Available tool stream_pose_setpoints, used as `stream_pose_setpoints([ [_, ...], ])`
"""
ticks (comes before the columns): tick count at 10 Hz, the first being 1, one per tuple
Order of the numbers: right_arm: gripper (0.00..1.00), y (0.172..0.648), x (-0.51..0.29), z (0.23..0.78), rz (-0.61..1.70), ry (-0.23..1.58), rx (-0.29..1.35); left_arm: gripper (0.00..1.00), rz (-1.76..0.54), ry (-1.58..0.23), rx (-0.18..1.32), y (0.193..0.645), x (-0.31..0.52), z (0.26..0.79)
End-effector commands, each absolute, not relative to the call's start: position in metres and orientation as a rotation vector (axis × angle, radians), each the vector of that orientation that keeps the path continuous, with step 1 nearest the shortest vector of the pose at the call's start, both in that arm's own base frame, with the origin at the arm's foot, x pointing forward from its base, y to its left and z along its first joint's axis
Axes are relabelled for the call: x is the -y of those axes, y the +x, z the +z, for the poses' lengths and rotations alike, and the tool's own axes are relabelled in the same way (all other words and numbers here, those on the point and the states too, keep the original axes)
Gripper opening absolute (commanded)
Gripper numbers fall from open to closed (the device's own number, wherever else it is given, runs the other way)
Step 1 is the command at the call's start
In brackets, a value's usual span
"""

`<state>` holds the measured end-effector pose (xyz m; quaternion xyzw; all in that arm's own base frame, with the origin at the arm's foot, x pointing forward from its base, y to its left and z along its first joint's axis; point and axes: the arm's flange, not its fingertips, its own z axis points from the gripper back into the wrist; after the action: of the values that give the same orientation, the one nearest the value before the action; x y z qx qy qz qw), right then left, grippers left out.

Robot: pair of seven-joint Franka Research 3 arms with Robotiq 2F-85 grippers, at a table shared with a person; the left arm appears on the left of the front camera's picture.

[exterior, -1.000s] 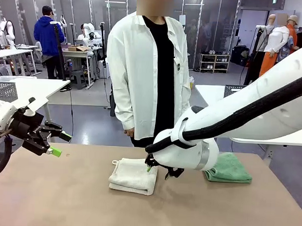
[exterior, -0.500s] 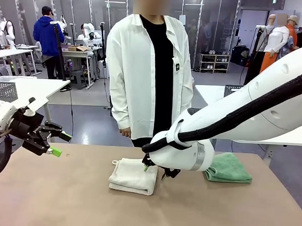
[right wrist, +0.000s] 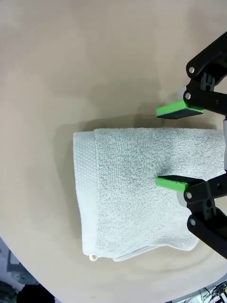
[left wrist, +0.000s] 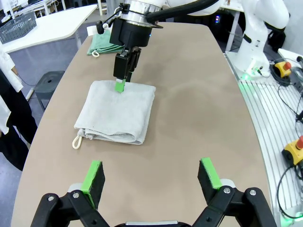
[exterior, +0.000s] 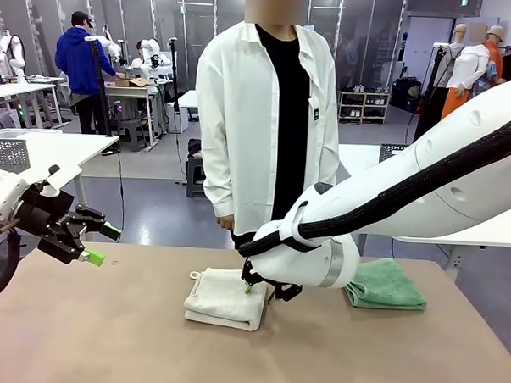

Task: Fold the towels and place them in the basket.
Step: Stack the folded Towel with hook on the right side of the table.

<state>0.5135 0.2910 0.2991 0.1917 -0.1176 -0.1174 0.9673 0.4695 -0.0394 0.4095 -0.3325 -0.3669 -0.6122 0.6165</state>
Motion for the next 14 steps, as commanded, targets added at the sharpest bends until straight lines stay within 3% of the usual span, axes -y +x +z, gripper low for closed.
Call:
stream_pose_setpoints([
  [1, 0.26, 0.521, -0.293, 0.296, -0.234, 0.393, 0.226, 1.00, -1.418, -0.761, 0.845, 0.468, 0.038, 0.412],
  [2, 0.42, 0.522, -0.293, 0.296, -0.231, 0.392, 0.228, 1.00, -1.418, -0.761, 0.845, 0.468, 0.038, 0.412],
  [3, 0.07, 0.521, -0.294, 0.296, -0.233, 0.384, 0.230, 1.00, -1.418, -0.761, 0.845, 0.468, 0.038, 0.412],
  [4, 0.24, 0.521, -0.294, 0.296, -0.229, 0.381, 0.231, 1.00, -1.418, -0.761, 0.845, 0.468, 0.038, 0.412],
  [5, 0.00, 0.521, -0.294, 0.297, -0.224, 0.378, 0.231, 1.00, -1.418, -0.761, 0.845, 0.468, 0.038, 0.412],
  [6, 0.04, 0.520, -0.295, 0.298, -0.217, 0.367, 0.227, 1.00, -1.418, -0.761, 0.845, 0.468, 0.038, 0.412],
  [7, 0.00, 0.519, -0.295, 0.299, -0.211, 0.359, 0.223, 1.00, -1.418, -0.761, 0.845, 0.468, 0.038, 0.412],
  [12, 0.00, 0.517, -0.292, 0.296, -0.231, 0.383, 0.228, 1.00, -1.418, -0.761, 0.845, 0.468, 0.038, 0.412],
  [13, 0.06, 0.517, -0.291, 0.296, -0.225, 0.377, 0.232, 1.00, -1.418, -0.761, 0.845, 0.468, 0.038, 0.412],
  [14, 0.05, 0.518, -0.282, 0.303, -0.107, 0.412, 0.357, 1.00, -1.418, -0.761, 0.845, 0.468, 0.038, 0.412],
])
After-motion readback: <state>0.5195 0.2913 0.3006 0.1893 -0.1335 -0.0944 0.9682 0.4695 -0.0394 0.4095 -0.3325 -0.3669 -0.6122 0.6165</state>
